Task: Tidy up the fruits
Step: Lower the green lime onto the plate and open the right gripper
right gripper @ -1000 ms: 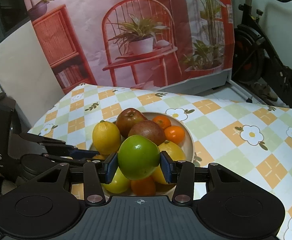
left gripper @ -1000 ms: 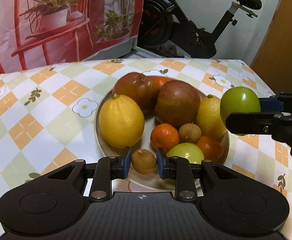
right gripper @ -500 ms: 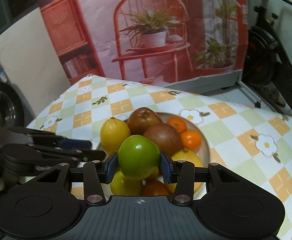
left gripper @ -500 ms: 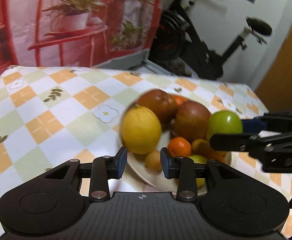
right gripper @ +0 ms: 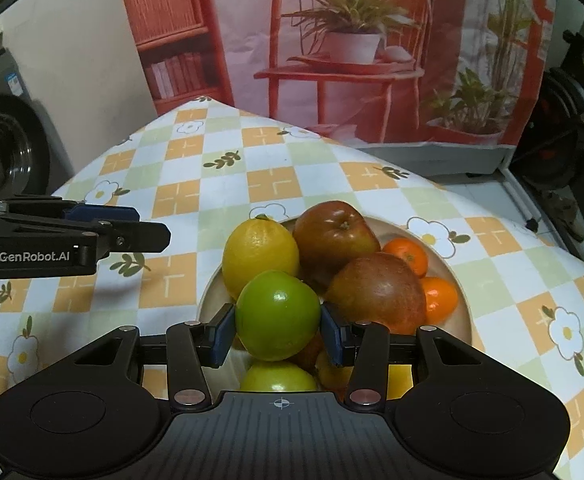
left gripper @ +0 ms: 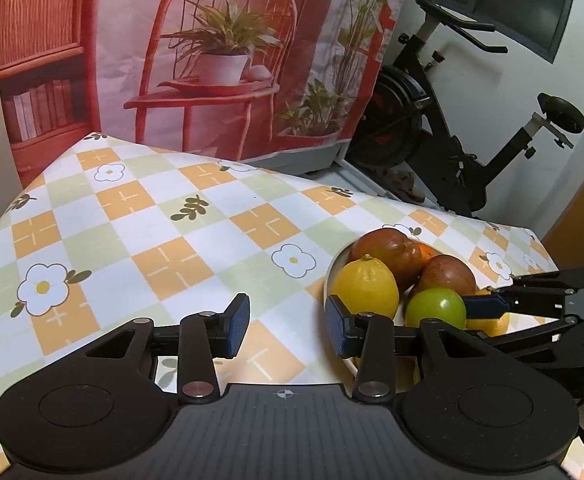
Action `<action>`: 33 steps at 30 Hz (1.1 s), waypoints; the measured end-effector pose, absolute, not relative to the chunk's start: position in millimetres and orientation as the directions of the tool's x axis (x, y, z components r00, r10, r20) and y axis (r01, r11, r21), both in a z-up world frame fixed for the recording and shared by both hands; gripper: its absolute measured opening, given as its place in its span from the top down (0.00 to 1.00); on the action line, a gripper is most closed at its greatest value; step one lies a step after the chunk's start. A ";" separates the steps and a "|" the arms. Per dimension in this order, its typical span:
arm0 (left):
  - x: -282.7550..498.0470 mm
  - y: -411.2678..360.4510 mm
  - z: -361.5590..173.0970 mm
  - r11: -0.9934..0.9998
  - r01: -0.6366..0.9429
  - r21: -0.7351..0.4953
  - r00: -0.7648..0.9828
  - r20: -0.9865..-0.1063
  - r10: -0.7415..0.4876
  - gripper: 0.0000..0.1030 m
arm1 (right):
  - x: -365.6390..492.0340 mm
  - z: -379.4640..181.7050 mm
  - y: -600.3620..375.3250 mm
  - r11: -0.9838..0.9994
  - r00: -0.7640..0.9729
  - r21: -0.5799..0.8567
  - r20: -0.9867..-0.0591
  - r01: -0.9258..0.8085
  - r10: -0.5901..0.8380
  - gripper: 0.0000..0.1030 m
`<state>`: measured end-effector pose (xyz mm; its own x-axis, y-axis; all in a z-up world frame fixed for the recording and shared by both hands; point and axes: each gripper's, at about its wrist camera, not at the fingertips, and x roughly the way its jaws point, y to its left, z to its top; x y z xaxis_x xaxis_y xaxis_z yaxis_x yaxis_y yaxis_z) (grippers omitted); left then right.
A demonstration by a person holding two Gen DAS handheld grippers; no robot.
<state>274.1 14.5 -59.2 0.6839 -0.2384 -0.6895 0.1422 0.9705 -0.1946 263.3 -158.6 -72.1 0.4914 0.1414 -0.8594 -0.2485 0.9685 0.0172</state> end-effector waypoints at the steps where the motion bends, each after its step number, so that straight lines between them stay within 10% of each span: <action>1: 273.2 16.0 -59.2 0.970 0.144 -0.195 0.684 -0.689 -0.240 0.57 | 264.4 -72.4 -157.2 0.968 0.491 0.011 -0.860 -0.249 0.136 0.59; 13: 269.9 19.8 -59.4 0.973 0.141 -0.184 0.694 -0.682 -0.230 0.37 | 263.7 -67.2 -154.3 0.968 0.507 -0.041 -0.857 -0.248 0.094 0.58; 33: 263.3 16.7 -51.1 0.974 0.155 -0.166 0.699 -0.678 -0.227 0.33 | 254.7 -55.8 -157.8 0.967 0.567 -0.102 -0.822 -0.232 0.050 0.49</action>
